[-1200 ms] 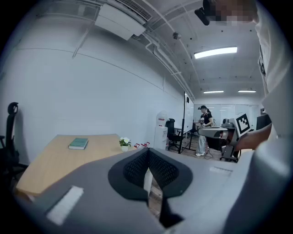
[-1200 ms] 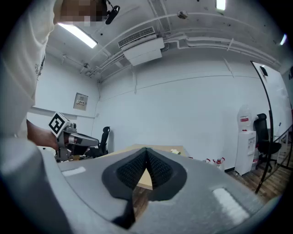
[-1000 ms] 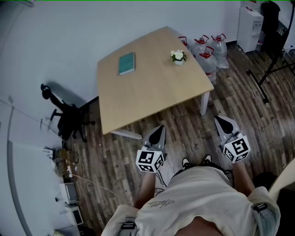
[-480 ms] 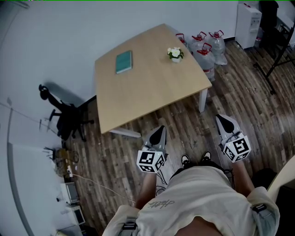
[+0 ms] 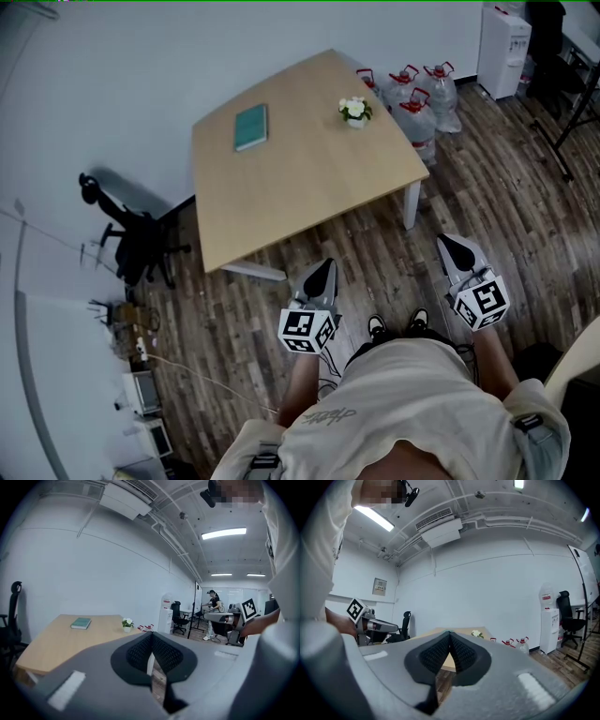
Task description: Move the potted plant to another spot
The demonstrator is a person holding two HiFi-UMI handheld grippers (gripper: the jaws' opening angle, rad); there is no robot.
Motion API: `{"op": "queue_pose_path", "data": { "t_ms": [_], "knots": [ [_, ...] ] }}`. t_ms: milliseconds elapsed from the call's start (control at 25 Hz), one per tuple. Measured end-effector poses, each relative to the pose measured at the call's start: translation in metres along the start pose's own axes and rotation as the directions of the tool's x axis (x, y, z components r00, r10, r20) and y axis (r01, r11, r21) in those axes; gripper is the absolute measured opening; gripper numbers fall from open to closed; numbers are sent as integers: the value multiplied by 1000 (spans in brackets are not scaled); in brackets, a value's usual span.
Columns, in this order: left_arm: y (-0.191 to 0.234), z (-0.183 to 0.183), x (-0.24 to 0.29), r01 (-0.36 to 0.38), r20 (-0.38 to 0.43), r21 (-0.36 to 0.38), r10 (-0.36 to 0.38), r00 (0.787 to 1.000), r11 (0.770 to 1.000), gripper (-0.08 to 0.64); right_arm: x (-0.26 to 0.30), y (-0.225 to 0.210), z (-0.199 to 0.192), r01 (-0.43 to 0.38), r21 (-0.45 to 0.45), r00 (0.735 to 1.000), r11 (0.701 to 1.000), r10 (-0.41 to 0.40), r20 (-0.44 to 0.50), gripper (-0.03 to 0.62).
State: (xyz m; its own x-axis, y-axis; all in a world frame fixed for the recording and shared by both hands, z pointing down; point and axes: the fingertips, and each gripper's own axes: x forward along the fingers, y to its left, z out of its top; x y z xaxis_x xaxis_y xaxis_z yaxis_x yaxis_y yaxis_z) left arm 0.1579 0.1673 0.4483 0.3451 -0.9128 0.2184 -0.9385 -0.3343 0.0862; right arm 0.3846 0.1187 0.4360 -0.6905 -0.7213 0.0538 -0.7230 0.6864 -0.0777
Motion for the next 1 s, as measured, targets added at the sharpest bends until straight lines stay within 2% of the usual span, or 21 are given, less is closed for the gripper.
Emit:
{"op": "queue_pose_path", "data": {
  "t_ms": [80, 320, 400, 1000],
  "knots": [
    [0, -1, 0, -2, -4, -2, 1, 1000, 1000, 15, 1, 3, 4, -15, -14, 1000, 1000, 15, 8, 5],
    [2, -2, -1, -13, -7, -6, 13, 1000, 1000, 15, 5, 7, 2, -40, -31, 999, 999, 40, 3, 326],
    [2, -1, 0, -15, -5, -3, 15, 1000, 1000, 15, 5, 4, 4, -24, -27, 1000, 999, 24, 17, 406],
    [-3, 4, 8, -43, 5, -13, 43, 999, 999, 15, 3, -14, 9, -38, -24, 999, 999, 39, 23, 419]
  ]
}}
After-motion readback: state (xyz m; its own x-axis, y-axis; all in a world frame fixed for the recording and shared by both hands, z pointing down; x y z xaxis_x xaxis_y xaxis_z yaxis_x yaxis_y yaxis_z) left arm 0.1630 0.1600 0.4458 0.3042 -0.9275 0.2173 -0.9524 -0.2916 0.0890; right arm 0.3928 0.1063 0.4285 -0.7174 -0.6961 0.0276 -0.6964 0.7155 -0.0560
